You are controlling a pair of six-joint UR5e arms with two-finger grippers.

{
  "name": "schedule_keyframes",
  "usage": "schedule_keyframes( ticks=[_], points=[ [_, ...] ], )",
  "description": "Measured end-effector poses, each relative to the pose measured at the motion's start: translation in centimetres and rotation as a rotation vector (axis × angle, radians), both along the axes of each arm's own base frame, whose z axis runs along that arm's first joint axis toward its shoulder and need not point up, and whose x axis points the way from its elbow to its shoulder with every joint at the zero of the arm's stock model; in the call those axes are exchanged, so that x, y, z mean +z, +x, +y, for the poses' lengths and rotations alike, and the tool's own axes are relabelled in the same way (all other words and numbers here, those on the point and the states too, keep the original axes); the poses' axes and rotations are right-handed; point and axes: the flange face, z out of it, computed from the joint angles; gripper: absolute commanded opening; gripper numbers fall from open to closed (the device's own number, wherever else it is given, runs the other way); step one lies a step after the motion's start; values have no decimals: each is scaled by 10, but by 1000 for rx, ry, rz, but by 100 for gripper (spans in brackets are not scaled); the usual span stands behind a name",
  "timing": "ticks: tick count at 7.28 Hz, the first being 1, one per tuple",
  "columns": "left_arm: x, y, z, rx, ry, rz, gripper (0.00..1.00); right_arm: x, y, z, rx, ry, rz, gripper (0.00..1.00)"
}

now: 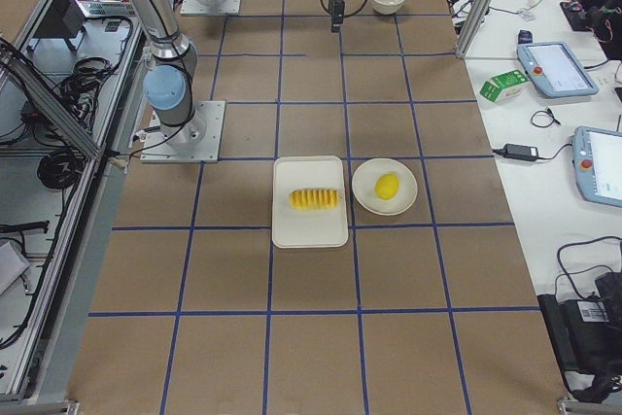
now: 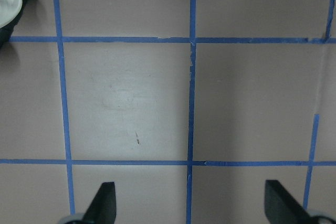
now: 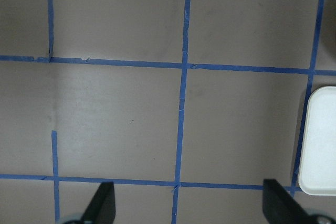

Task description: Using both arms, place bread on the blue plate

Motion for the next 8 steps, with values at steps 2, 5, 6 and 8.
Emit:
schedule_keyframes(
  ticks=[2, 5, 6, 8],
  points=[
    [0, 0, 0, 0, 0, 0, 100, 0, 0, 0, 0, -1, 0, 100],
    [1, -1, 2, -4, 2, 1, 100, 0, 0, 0, 0, -1, 1, 100],
    [0, 0, 1, -4, 1, 0, 100, 0, 0, 0, 0, -1, 1, 100],
    [2, 1, 0, -11, -6, -1, 100, 0, 0, 0, 0, 0, 0, 100]
  ],
)
